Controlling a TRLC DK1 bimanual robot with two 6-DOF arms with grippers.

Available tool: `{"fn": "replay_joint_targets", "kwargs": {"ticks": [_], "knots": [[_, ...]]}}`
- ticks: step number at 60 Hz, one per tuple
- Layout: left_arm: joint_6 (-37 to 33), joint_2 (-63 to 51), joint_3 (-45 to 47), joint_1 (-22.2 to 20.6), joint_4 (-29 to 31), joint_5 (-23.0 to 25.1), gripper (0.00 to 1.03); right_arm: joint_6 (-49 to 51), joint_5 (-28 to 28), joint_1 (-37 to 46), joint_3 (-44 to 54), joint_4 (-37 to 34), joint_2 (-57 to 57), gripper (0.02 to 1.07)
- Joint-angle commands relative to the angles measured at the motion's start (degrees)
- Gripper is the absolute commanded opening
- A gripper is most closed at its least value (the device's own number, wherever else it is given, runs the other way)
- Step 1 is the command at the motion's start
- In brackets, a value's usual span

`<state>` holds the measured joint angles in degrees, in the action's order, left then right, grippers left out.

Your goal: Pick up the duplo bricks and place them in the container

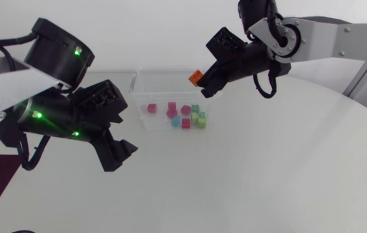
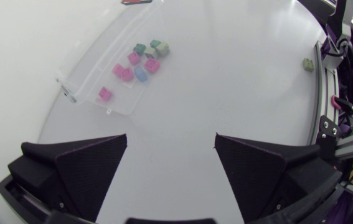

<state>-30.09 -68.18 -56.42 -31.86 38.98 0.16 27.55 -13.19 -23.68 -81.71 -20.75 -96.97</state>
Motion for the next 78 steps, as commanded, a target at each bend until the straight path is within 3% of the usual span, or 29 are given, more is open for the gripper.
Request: {"fn": "replay_joint_targets", "kwargs": {"ticks": [1,9,17,20,22,32,39,48,59,78], "knots": [[-1.2,2.2,3.4,-1.1,-0.3,0.5,0.99,-2.1,0.4,0.7,-3.9,1.0,-4.0,0.32],[-1.2,3.9,6.6,-2.7,-0.4,0.3,0.99,-3.2,2.3,1.1,-9.2,2.6,-10.3,0.35],[-1.3,5.2,7.9,-3.6,0.0,0.2,0.99,-3.3,4.0,1.1,-13.1,1.9,-14.1,0.84],[-1.6,5.4,8.3,-3.8,0.2,0.1,0.99,-3.2,4.1,1.2,-13.1,1.9,-13.9,0.97],[-1.9,5.6,8.6,-3.8,0.2,0.1,0.99,-3.0,4.1,1.3,-12.8,1.7,-13.3,1.0],[-2.6,6.4,9.6,-3.8,0.3,0.0,0.99,-0.5,2.9,2.5,-6.0,1.0,-5.5,1.0],[-3.0,6.6,11.1,-4.2,-0.2,0.0,0.99,3.9,0.1,2.7,5.9,-0.4,6.0,1.0],[-4.1,7.0,12.6,-4.1,-1.2,0.0,0.99,12.4,-1.8,2.3,24.3,-6.8,23.3,1.0],[-5.1,7.0,15.0,-4.2,-2.4,0.2,0.99,19.5,-2.5,1.8,39.6,-15.5,36.7,1.0],[-5.2,12.5,19.5,-2.1,-2.4,0.2,0.99,28.0,-2.4,1.5,53.9,-25.2,46.3,1.02]]}}
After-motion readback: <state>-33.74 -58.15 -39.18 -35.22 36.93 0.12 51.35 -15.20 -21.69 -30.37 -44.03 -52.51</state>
